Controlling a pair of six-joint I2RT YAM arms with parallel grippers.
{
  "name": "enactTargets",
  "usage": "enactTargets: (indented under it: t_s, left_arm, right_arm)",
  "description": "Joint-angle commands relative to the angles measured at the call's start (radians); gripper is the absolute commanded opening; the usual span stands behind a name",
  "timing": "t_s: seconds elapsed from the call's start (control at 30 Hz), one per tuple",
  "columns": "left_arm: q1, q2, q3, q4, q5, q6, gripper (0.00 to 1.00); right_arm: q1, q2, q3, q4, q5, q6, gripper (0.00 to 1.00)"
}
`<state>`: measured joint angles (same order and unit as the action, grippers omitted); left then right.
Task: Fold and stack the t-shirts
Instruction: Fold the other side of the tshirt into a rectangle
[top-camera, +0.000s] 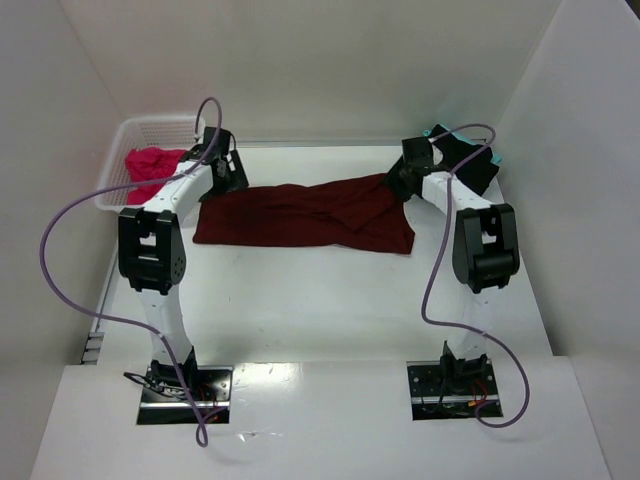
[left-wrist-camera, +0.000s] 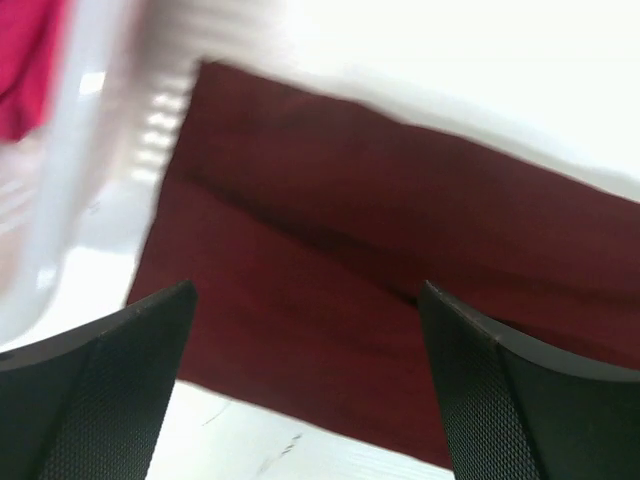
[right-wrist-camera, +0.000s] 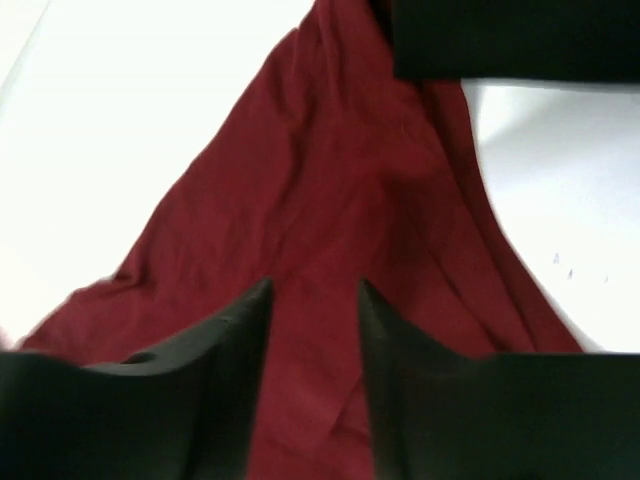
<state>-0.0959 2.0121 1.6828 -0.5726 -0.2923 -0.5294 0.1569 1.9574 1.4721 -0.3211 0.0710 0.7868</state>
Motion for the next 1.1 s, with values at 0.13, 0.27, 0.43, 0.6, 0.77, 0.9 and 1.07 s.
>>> enactTargets:
  t_s: [0.13,0.27,0.43,0.6,0.77,0.9,1.07]
  left_arm:
    - [-0.025,-0.061,0.028,0.072,0.04,0.023,0.99]
    - [-0.034,-0.095,-0.006,0.099,0.085,0.02,0.99]
    - [-0.062,-0.118,-0.037,0.122,0.127,0.058,0.99]
    - [-0.074,-0.118,-0.082,0.148,0.237,0.135,0.99]
    - [-0.074,-0.108,-0.118,0.148,0.308,0.18,0.99]
    - [-0.074,-0.108,-0.16,0.135,0.348,0.202,0.99]
    - [-0.074,-0.113,-0.201,0.103,0.34,0.216,0.99]
  right_arm:
    - [-0.016,0.069,0.138,0.057,0.015,-0.049,0.69]
    - [-0.016,0.033,0.165,0.031,-0.003,-0.067,0.69]
    - [-0.016,-0.093,0.021,0.027,-0.076,-0.019,0.69]
    - [0.055,-0.16,-0.16,0.059,-0.125,0.0,0.68]
    - [0.149,-0.16,-0.23,0.071,-0.142,0.043,0.68]
    - [0.167,-0.146,-0.265,0.105,-0.132,0.081,0.68]
    - [0.176,-0.112,-0.26,0.105,-0.142,0.091,0.68]
